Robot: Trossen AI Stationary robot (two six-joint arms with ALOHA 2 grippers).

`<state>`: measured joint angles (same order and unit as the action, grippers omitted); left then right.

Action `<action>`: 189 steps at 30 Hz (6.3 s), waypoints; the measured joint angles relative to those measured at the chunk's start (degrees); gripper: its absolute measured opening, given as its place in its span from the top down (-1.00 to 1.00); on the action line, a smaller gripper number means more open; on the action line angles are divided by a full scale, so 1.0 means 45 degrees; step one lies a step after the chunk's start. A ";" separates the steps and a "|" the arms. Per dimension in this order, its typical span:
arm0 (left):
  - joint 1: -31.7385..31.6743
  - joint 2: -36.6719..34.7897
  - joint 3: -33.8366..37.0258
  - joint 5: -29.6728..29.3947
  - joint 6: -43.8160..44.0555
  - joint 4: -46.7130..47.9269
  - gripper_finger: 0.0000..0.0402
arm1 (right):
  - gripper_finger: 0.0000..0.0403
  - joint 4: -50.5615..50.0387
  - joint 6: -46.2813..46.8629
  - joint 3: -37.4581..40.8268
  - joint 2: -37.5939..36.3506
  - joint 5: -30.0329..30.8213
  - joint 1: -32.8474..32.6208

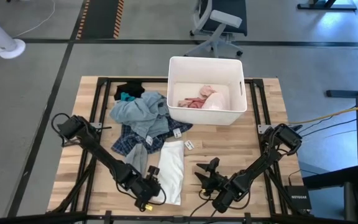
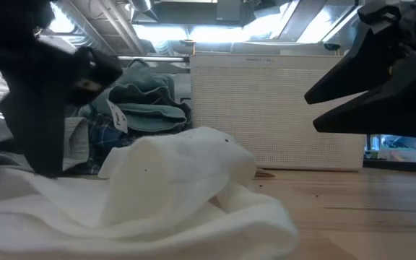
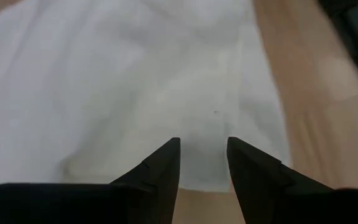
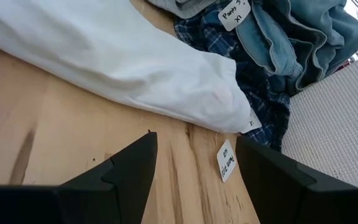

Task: Sort clothes
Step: Put the white boxer into the white laundry bin

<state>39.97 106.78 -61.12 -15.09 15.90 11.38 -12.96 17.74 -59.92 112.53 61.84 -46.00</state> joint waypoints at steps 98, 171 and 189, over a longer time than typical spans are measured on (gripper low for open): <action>-0.0409 -0.2049 0.4907 -0.3926 0.2101 -0.4448 0.11 | -0.18 0.2996 -1.6087 -0.0137 0.0005 -0.8712 0.3438; 0.0442 -0.2054 0.6130 -0.6495 0.1948 -0.7101 0.11 | 0.92 0.2063 -1.5870 -0.4114 -0.1805 -0.3281 0.4403; 0.0447 -0.2054 0.6130 -0.6500 0.1939 -0.6994 0.11 | 0.92 0.1855 -1.7082 -0.4119 -0.6383 -0.0956 0.7547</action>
<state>41.98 97.54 -33.54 -44.34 24.63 -20.10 -4.61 -59.13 -78.46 83.81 57.54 -12.04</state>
